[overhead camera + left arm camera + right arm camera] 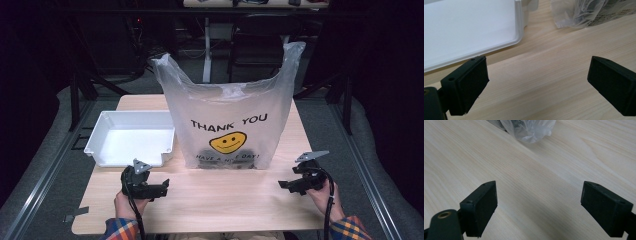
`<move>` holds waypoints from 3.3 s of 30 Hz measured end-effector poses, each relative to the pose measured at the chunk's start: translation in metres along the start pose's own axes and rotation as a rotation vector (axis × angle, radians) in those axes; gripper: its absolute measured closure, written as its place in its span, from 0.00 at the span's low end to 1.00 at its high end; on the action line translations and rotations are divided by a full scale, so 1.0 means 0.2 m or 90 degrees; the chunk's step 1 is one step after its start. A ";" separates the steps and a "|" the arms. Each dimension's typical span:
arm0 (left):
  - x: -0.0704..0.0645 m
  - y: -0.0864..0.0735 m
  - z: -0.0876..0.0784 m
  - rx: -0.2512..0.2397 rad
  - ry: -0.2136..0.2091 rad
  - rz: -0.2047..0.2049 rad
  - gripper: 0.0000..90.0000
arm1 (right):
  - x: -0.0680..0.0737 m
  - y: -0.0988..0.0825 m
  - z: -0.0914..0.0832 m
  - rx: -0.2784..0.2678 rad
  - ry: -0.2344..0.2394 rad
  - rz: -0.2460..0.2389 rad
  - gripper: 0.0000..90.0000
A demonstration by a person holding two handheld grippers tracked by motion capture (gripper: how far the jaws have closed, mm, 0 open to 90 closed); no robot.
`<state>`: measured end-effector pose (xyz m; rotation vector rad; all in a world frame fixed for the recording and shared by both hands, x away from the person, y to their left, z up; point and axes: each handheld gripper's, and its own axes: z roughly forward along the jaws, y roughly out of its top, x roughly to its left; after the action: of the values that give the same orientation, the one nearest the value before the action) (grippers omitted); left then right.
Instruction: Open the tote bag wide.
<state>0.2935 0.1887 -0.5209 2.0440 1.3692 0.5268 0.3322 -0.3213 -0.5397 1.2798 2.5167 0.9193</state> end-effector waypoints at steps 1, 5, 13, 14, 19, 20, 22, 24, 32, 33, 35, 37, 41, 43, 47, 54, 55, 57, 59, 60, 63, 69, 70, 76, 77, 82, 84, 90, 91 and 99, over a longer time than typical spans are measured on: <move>0.00 0.00 0.00 -0.002 0.000 0.000 0.04 | 0.00 0.00 0.00 0.003 -0.003 0.001 0.16; 0.00 0.01 -0.01 -0.008 -0.010 0.005 0.06 | 0.02 0.01 -0.01 -0.001 -0.007 -0.007 0.18; -0.03 0.02 -0.06 -0.028 -0.026 0.012 0.12 | 0.05 0.05 -0.02 -0.003 -0.007 -0.021 0.24; -0.03 0.02 -0.06 -0.028 -0.026 0.012 0.13 | 0.05 0.05 -0.02 -0.003 -0.007 -0.021 0.24; -0.04 0.06 -0.07 -0.045 -0.031 0.022 0.16 | 0.07 0.07 -0.03 -0.005 -0.006 -0.035 0.28; -0.05 0.07 -0.07 -0.049 -0.034 0.024 0.16 | 0.07 0.08 -0.03 -0.001 -0.013 -0.045 0.29; -0.05 0.09 -0.07 -0.052 -0.034 0.029 0.17 | 0.06 0.09 -0.04 0.002 -0.011 -0.042 0.31; -0.05 0.10 -0.07 -0.057 -0.036 0.032 0.18 | 0.06 0.09 -0.03 -0.010 -0.002 -0.035 0.33; -0.08 0.17 -0.03 -0.068 -0.051 0.046 0.27 | 0.07 0.16 -0.06 -0.035 0.002 -0.031 0.39; -0.08 0.18 -0.03 -0.070 -0.049 0.047 0.27 | 0.07 0.16 -0.06 -0.035 0.002 -0.031 0.39; -0.08 0.20 -0.03 -0.079 -0.050 0.046 0.28 | 0.08 0.19 -0.07 -0.044 0.003 -0.032 0.40; -0.07 0.21 -0.03 -0.089 -0.052 0.041 0.29 | 0.07 0.20 -0.08 -0.048 0.005 -0.037 0.40; -0.06 0.27 -0.02 -0.111 -0.075 0.025 0.31 | 0.08 0.25 -0.10 -0.072 0.003 -0.035 0.39; -0.06 0.29 -0.01 -0.119 -0.088 0.022 0.31 | 0.08 0.28 -0.11 -0.086 0.006 -0.037 0.38; -0.08 0.33 0.02 -0.130 -0.106 0.021 0.36 | 0.09 0.34 -0.10 -0.103 0.010 -0.040 0.37; -0.11 0.36 0.10 -0.131 -0.121 0.035 0.59 | 0.09 0.39 -0.05 -0.098 0.011 -0.025 0.64; -0.11 0.36 0.10 -0.131 -0.121 0.035 0.62 | 0.09 0.39 -0.05 -0.098 0.011 -0.025 0.64; -0.12 0.37 0.13 -0.120 -0.123 0.043 0.67 | 0.08 0.40 -0.03 -0.101 0.010 -0.026 0.75; -0.13 0.37 0.16 -0.113 -0.130 0.045 0.79 | 0.08 0.40 -0.01 -0.100 0.004 -0.020 0.89; -0.14 0.37 0.17 -0.106 -0.132 0.048 0.79 | 0.08 0.40 -0.01 -0.100 0.004 -0.020 0.89; -0.16 0.37 0.20 -0.095 -0.135 0.055 0.86 | 0.07 0.40 -0.01 -0.101 0.010 -0.018 0.97; -0.18 0.37 0.24 -0.078 -0.136 0.064 0.96 | 0.08 0.40 0.00 -0.098 0.021 -0.015 1.00; -0.18 0.37 0.24 -0.075 -0.138 0.063 0.96 | 0.08 0.39 0.00 -0.095 0.020 -0.017 1.00; -0.18 0.35 0.27 -0.054 -0.139 0.066 0.97 | 0.08 0.39 0.02 -0.083 0.019 -0.018 1.00; -0.18 0.35 0.27 -0.049 -0.140 0.068 0.97 | 0.08 0.38 0.03 -0.086 0.018 -0.017 1.00; -0.19 0.33 0.29 -0.029 -0.141 0.070 0.97 | 0.07 0.37 0.04 -0.075 0.019 -0.012 1.00; -0.19 0.33 0.29 -0.029 -0.139 0.070 0.97 | 0.07 0.37 0.05 -0.073 0.018 -0.011 1.00; -0.18 0.33 0.27 -0.022 -0.144 0.075 0.86 | 0.06 0.36 0.07 -0.060 0.020 -0.011 1.00; -0.18 0.33 0.26 -0.028 -0.141 0.074 0.86 | 0.06 0.36 0.07 -0.060 0.020 -0.011 1.00; -0.18 0.43 0.13 -0.117 -0.124 0.056 0.49 | 0.07 0.35 0.11 -0.037 0.020 -0.016 1.00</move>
<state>0.3547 0.1246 -0.4801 1.9560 1.0800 0.4598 0.3787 -0.2699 -0.5139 1.2234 2.5049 1.0066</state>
